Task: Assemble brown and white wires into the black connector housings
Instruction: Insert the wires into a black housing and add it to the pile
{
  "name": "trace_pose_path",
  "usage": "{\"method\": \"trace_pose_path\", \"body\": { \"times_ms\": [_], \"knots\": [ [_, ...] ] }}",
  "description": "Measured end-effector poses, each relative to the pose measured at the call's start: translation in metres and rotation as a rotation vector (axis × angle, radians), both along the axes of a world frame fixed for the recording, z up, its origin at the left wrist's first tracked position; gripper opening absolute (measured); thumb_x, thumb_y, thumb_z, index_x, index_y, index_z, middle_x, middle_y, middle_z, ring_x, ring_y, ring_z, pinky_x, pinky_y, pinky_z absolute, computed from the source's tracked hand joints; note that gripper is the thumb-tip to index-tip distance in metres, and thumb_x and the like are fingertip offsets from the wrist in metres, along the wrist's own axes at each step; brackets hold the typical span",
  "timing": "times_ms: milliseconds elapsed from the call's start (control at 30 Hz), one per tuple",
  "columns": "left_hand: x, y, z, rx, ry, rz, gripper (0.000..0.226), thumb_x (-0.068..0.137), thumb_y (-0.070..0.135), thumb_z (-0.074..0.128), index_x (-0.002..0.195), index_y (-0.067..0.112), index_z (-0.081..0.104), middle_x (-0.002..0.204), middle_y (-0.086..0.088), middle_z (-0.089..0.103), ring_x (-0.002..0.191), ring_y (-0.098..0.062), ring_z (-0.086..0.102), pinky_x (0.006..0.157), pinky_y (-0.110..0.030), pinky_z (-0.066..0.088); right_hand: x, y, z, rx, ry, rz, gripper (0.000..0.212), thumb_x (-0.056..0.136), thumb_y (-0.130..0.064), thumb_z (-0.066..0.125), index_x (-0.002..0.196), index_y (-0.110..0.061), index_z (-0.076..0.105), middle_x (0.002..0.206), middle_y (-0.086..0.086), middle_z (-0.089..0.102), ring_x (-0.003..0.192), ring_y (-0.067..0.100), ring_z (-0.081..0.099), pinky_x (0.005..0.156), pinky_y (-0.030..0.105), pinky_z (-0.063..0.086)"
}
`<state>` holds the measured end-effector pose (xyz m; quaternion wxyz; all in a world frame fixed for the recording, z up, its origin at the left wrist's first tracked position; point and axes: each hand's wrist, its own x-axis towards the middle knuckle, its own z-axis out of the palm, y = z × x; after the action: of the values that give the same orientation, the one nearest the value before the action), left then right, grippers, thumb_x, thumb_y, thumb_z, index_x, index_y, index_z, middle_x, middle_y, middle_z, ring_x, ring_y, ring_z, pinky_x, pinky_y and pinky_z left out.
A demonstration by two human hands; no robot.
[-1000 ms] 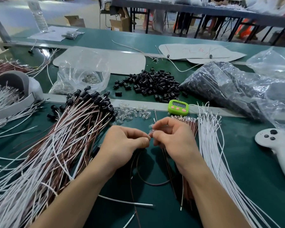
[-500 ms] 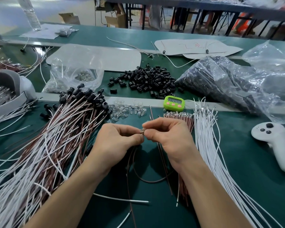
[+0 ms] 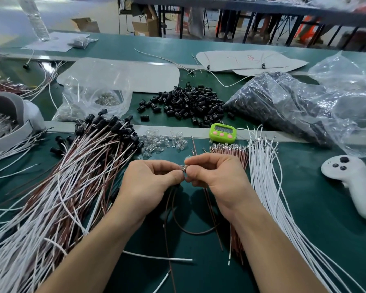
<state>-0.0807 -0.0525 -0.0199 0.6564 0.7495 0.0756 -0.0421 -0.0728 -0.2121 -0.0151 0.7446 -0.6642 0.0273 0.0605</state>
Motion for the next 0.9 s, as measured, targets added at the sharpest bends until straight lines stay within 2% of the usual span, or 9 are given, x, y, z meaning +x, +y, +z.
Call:
{"method": "trace_pose_path", "body": {
  "times_ms": [133,200,367,467,600,667,767,900],
  "knots": [
    [0.001,0.001,0.000,-0.013,-0.011,-0.001,0.016,0.080,0.009,0.083,0.078,0.025,0.081,0.076,-0.003,0.079,0.071,-0.011,0.072,0.070,-0.019,0.056,-0.001,0.001,-0.002,0.092,0.036,-0.030,0.021,0.088,0.009,0.071,0.083,-0.010,0.076,0.075,0.013,0.076,0.059,0.016,0.070,0.053,0.020,0.053],
    [0.001,0.001,0.000,-0.015,-0.017,0.012,0.016,0.080,0.007,0.082,0.077,0.023,0.081,0.075,-0.003,0.078,0.069,-0.009,0.071,0.068,-0.016,0.055,0.000,0.001,-0.003,0.075,0.019,-0.024,0.020,0.089,0.009,0.070,0.084,-0.010,0.075,0.076,0.014,0.076,0.060,0.017,0.070,0.053,0.021,0.053],
    [0.000,0.000,0.000,-0.051,-0.004,0.018,0.016,0.082,0.004,0.080,0.074,0.018,0.080,0.073,-0.005,0.078,0.064,-0.010,0.072,0.061,-0.014,0.053,-0.001,0.003,-0.007,-0.206,-0.161,-0.019,0.023,0.082,0.006,0.074,0.080,-0.017,0.074,0.072,0.006,0.076,0.063,0.014,0.072,0.059,0.020,0.054],
    [0.000,-0.002,-0.001,0.006,-0.012,0.022,0.021,0.082,0.007,0.081,0.075,0.026,0.079,0.069,-0.005,0.077,0.060,-0.009,0.068,0.061,-0.020,0.053,-0.002,0.002,-0.009,-0.327,-0.190,0.006,0.022,0.080,0.003,0.076,0.081,-0.019,0.076,0.073,0.000,0.077,0.063,0.008,0.071,0.061,0.018,0.053],
    [0.000,-0.004,-0.003,0.055,-0.060,0.066,0.025,0.081,0.009,0.083,0.074,0.033,0.078,0.070,-0.001,0.077,0.063,-0.011,0.069,0.072,-0.032,0.055,0.001,0.001,-0.011,-0.461,-0.132,-0.017,0.012,0.081,-0.012,0.084,0.079,-0.023,0.079,0.072,-0.006,0.076,0.065,0.005,0.069,0.064,0.022,0.054],
    [0.000,-0.004,-0.004,0.059,-0.107,0.115,0.027,0.079,0.009,0.083,0.075,0.035,0.079,0.071,0.003,0.077,0.066,-0.010,0.071,0.075,-0.032,0.058,0.001,0.001,-0.010,-0.424,-0.080,0.019,0.009,0.082,-0.016,0.084,0.078,-0.022,0.079,0.069,-0.006,0.074,0.060,0.005,0.063,0.061,0.024,0.051],
    [-0.001,-0.006,-0.002,-0.025,-0.140,0.138,0.025,0.080,0.005,0.082,0.077,0.030,0.081,0.076,0.000,0.078,0.073,-0.013,0.072,0.082,-0.034,0.059,0.000,0.007,-0.009,-0.263,-0.033,0.037,0.016,0.086,-0.008,0.079,0.075,-0.019,0.074,0.061,-0.006,0.067,0.054,0.005,0.054,0.056,0.022,0.042],
    [-0.003,-0.010,0.000,-0.155,-0.151,0.175,0.027,0.083,0.000,0.077,0.074,0.025,0.081,0.081,-0.007,0.079,0.077,-0.018,0.072,0.082,-0.032,0.059,-0.003,0.015,-0.009,-0.109,-0.025,0.044,0.021,0.089,0.000,0.074,0.079,-0.017,0.066,0.059,-0.004,0.064,0.051,0.011,0.053,0.049,0.019,0.043]
  ]
}}
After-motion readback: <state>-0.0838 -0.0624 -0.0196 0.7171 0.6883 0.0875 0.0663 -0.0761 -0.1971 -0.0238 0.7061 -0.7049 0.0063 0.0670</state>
